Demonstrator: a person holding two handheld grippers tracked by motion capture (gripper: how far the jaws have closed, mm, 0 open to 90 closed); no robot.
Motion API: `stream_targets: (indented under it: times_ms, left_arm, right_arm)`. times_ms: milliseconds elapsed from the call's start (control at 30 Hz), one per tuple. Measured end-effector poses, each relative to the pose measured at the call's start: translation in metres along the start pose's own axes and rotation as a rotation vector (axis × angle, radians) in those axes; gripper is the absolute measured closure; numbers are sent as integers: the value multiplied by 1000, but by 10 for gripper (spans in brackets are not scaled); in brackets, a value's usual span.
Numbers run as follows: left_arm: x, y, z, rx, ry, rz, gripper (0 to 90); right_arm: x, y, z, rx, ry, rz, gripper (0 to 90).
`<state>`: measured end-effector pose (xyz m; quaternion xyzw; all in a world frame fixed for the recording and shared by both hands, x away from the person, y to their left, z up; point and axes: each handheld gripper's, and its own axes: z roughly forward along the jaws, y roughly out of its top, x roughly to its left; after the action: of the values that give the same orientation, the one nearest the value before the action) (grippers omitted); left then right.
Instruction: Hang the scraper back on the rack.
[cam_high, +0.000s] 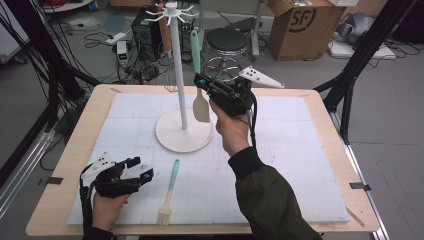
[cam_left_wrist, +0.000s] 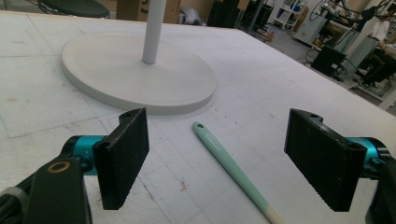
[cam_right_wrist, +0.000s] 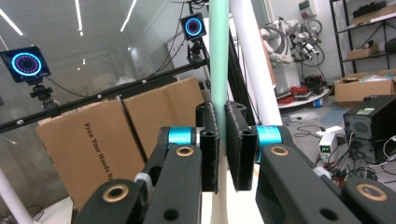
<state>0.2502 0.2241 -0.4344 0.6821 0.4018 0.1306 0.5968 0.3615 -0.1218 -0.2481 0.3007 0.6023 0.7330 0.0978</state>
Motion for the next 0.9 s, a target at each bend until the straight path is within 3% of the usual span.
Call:
stream_targets:
  times_ms: [500, 633, 900]
  left_arm:
    - [0, 0, -2, -3, 2, -5, 228]
    - [0, 0, -3, -4, 6, -5, 228]
    - [0, 0, -4, -4, 6, -6, 229]
  right_arm:
    - [3, 13, 9, -28, 51, 10, 856]
    - [6, 14, 14, -15, 70, 26, 855]
    - [17, 9, 31, 15, 95, 13, 855]
